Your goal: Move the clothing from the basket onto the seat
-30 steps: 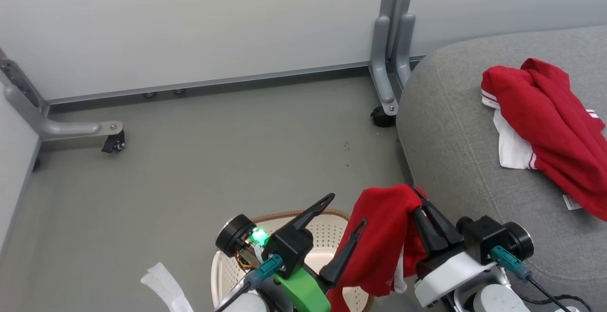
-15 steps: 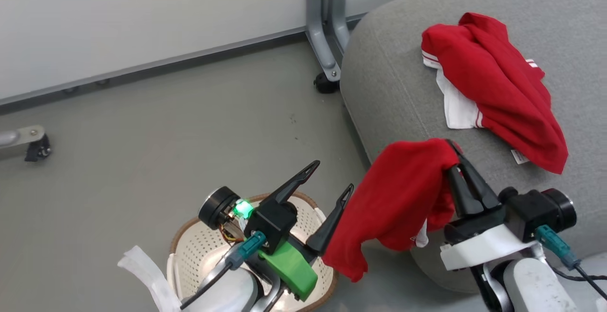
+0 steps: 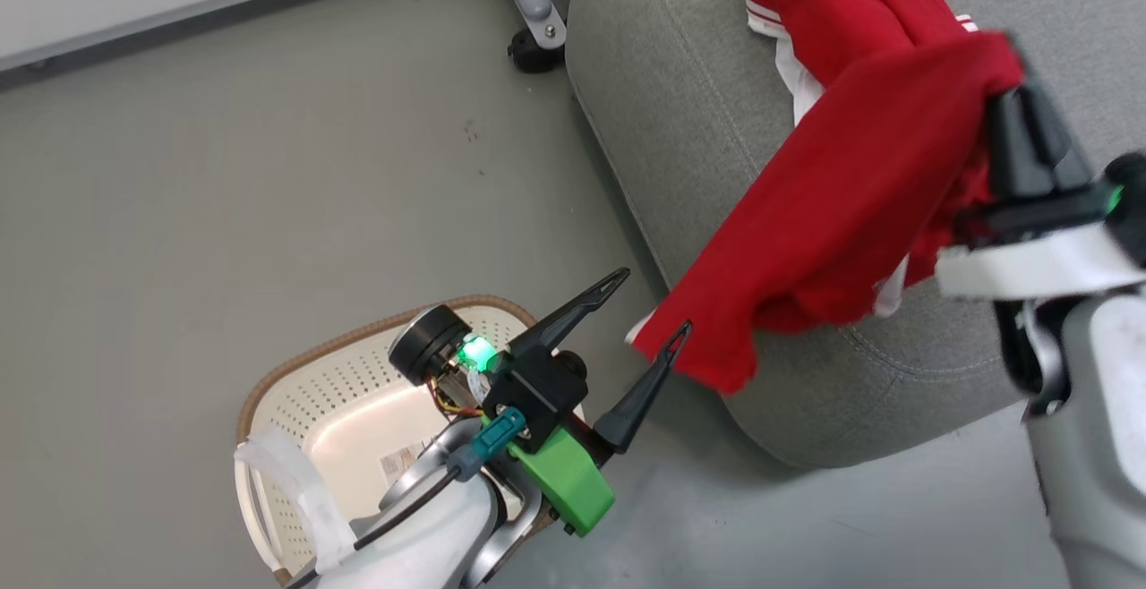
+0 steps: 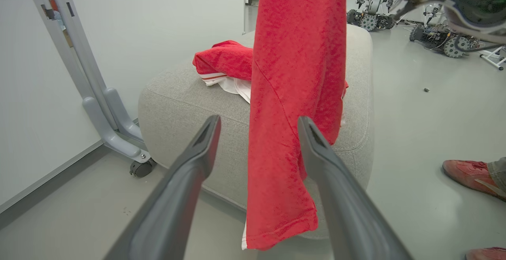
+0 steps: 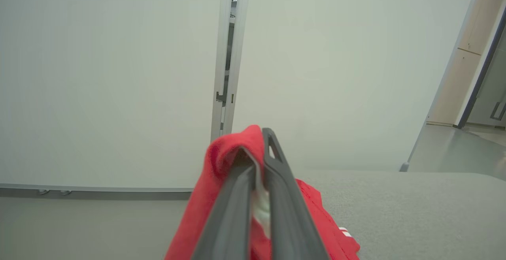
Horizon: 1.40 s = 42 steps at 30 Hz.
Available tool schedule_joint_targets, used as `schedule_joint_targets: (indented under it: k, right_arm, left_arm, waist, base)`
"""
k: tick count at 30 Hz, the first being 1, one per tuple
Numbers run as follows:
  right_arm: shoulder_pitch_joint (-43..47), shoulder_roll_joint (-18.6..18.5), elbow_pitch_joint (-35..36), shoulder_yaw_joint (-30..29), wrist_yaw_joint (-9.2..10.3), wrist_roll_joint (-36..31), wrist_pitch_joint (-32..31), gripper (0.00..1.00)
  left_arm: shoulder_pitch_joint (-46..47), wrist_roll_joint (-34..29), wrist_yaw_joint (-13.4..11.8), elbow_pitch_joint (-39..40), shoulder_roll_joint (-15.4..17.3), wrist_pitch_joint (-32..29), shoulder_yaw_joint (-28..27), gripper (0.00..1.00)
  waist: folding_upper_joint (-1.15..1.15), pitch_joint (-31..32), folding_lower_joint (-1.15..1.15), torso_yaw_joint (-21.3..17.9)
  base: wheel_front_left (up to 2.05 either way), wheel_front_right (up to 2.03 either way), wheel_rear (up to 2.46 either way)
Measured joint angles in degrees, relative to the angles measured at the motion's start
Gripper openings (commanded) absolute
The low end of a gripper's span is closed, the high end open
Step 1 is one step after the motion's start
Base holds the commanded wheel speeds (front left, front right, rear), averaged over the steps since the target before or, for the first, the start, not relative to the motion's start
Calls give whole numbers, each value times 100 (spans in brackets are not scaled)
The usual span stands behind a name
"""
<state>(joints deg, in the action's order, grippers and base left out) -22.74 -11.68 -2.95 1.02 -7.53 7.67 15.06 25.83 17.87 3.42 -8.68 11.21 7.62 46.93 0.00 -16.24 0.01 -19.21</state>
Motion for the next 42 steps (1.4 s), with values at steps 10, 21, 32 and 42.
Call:
schedule_joint_targets:
  k: [10,21,32,42]
  right_arm:
    - [-3081,-1339,-632,-810,0,315,1,0]
    - [-4133,-2256,-2058,-1774,0,-191,1,0]
    - [-1569,-971,-2697,-3064,0,-377,0,0]
    - [4,86,-2514,-3555,0,-546,0,100]
  left_arm:
    - [538,-319,120,69,109,-71,183,100]
    - [794,-353,211,-93,-88,138,420,100]
    - [793,-290,180,-197,38,153,438,100]
    - [364,44,-97,-411,7,361,294,100]
  waist:
    - [0,-979,1,201]
    - [0,-1691,1,844]
    - [0,-1674,0,872]
    - [0,-1100,-1,737]
  base:
    - [0,0,0]
    - [0,0,0]
    - [0,0,0]
    - [0,0,0]
